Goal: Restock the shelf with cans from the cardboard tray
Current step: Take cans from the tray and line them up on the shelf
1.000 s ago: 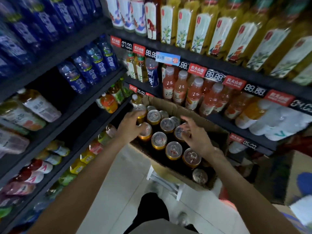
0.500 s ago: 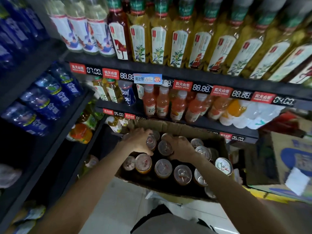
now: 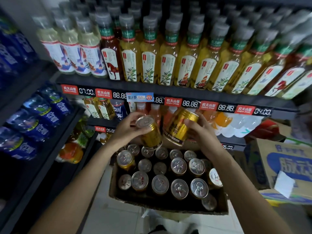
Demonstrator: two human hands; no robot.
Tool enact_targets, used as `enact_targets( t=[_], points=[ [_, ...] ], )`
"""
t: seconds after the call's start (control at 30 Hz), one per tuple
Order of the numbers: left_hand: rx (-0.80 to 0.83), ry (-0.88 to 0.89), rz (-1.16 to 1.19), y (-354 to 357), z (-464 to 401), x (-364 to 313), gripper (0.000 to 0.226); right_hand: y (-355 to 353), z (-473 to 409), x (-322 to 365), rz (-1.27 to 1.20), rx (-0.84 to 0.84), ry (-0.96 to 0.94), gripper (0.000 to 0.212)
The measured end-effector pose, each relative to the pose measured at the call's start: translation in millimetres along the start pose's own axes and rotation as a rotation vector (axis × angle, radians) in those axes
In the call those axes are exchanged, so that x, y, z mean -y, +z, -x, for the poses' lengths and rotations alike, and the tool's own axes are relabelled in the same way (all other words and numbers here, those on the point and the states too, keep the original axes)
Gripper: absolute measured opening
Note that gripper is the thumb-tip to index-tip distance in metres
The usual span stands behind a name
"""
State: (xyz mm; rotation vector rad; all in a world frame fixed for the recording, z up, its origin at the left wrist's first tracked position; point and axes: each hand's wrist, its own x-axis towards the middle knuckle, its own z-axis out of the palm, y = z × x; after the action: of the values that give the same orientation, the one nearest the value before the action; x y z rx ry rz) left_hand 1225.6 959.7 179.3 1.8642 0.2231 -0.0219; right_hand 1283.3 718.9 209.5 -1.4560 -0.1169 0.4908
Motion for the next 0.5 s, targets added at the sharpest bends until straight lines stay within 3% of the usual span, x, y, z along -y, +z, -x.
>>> enact_targets(
  t=[0.1,0.2,0.33,0.43,0.5],
  points=[
    [-0.073,0.059,0.236,-1,-2,-52,0.042,-3,2,29,-0.039,0.004,-0.019,0.047],
    [-0.096,0.154,0.301,-4,-2,-100,0.063,-8,3,57,-0.043,0.01,-0.049,0.066],
    [-0.172,0.336,0.26,-5,-2,-170,0.025,-13,4,109,-0.124,0.038,-0.09,0.028],
    [-0.285,0.461,0.163,-6,0,-225,0.022,-18,7,153,-0.096,0.071,-0.173,0.047],
    [-0.342,0.545,0.106,-7,2,-260,0.034,-21,11,187,-0.073,0.091,-0.247,0.042]
  ],
)
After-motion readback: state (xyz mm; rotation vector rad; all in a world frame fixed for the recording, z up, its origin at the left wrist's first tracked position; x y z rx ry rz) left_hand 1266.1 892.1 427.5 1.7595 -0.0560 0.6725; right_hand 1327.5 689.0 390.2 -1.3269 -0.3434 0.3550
